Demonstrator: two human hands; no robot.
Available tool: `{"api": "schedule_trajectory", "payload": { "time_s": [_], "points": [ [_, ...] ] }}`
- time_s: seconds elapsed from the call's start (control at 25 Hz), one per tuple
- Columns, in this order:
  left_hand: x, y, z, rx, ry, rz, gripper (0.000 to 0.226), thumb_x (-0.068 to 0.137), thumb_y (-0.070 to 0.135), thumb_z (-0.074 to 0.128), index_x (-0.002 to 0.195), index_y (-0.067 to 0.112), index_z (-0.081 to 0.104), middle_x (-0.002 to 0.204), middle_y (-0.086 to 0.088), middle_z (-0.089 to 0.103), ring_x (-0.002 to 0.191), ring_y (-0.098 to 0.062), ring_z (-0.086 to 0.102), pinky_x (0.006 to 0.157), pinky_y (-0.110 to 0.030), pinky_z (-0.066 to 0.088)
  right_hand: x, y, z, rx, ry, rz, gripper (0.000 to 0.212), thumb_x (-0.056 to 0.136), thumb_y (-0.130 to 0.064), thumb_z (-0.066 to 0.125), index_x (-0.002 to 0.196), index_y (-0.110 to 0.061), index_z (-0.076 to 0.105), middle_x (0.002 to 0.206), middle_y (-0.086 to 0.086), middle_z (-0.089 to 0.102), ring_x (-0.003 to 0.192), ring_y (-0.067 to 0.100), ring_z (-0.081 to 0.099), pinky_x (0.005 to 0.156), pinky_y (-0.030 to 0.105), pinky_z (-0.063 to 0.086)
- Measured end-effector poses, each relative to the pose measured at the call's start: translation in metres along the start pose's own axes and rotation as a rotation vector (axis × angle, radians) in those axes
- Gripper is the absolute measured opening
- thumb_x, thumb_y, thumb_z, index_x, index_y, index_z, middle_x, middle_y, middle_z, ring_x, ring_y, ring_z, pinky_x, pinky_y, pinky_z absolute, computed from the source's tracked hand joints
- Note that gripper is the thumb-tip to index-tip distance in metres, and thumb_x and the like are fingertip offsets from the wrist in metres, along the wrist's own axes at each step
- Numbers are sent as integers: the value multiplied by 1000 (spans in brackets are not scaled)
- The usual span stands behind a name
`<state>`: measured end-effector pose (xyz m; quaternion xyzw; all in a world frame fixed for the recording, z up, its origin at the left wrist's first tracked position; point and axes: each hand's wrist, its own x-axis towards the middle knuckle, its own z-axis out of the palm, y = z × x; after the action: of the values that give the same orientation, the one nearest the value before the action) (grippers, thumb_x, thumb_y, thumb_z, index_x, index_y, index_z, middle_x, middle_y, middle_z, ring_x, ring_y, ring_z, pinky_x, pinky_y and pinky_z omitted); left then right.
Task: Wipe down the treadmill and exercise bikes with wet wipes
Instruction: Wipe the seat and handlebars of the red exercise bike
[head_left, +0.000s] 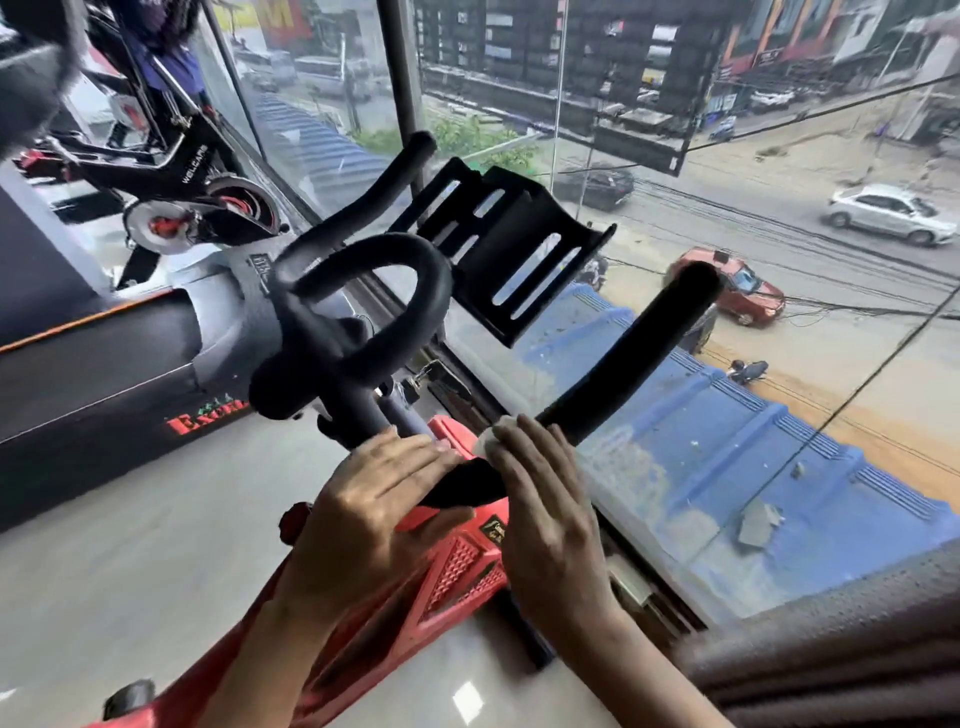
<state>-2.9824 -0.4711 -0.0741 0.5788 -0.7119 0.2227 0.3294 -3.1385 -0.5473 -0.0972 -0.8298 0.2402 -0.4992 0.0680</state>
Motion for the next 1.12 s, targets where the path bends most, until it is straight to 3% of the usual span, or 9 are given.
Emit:
{"api": "schedule_trajectory", "payload": {
  "time_s": [0.12,0.32,0.44,0.56,0.64,0.76,0.84,0.96,1.12],
  "points": [
    [-7,-36,-13,-60,12,66,40,84,39,67,104,5,73,114,-6,69,110,-17,62,97,-44,46,7,-17,-1,-37,43,-29,30,90,1,49,117,-6,59,120,13,65,121,26,55,103,46,43],
    [-6,-84,-17,-228,-4,190,36,87,31,66,109,4,71,117,-9,68,113,-23,62,95,-48,48,17,-26,11,-169,162,395,38,89,-5,37,117,5,61,137,16,48,136,24,33,114,20,23],
    [-7,-101,-13,-287,-39,236,37,87,28,68,115,4,69,122,-9,65,118,-22,59,98,-48,47,-4,-67,43,-245,189,485,39,86,6,44,122,4,56,140,14,47,138,24,32,115,27,25],
    [-7,-117,-14,-320,-35,259,38,86,27,68,116,4,68,123,-10,64,122,-21,55,100,-46,45,-11,-110,73,-428,67,411,50,77,15,54,126,5,57,138,20,50,136,30,38,115,37,27],
    [-3,-128,-17,-354,-31,243,38,86,27,64,115,2,68,124,-12,63,123,-22,53,101,-45,44,-2,-126,81,-483,-40,327,40,87,-1,56,127,3,57,138,19,50,135,29,41,114,36,29],
    [-3,-142,-21,-373,-16,172,40,87,30,61,114,1,68,125,-13,62,123,-22,53,103,-41,42,8,-125,69,-492,-111,360,46,103,-30,32,137,-4,48,147,11,40,142,21,29,114,40,24],
    [-5,-151,-20,-380,-7,142,40,88,31,60,115,2,68,126,-12,62,123,-23,53,104,-40,42,2,-118,64,-506,-132,334,44,102,-19,29,143,-5,40,151,11,34,145,20,21,116,40,20],
    [-6,-167,-19,-362,-11,107,40,89,30,59,117,3,67,130,-11,60,125,-25,52,106,-37,41,9,-115,80,-561,-172,213,59,83,6,25,140,-1,40,148,17,37,142,26,26,117,39,19],
    [-2,-187,-22,-385,-16,42,40,91,30,57,121,4,64,132,-11,58,129,-24,49,108,-33,39,66,-112,120,-596,-224,172,52,89,-8,31,137,-2,48,145,16,42,138,27,35,114,40,30]
  ]
}}
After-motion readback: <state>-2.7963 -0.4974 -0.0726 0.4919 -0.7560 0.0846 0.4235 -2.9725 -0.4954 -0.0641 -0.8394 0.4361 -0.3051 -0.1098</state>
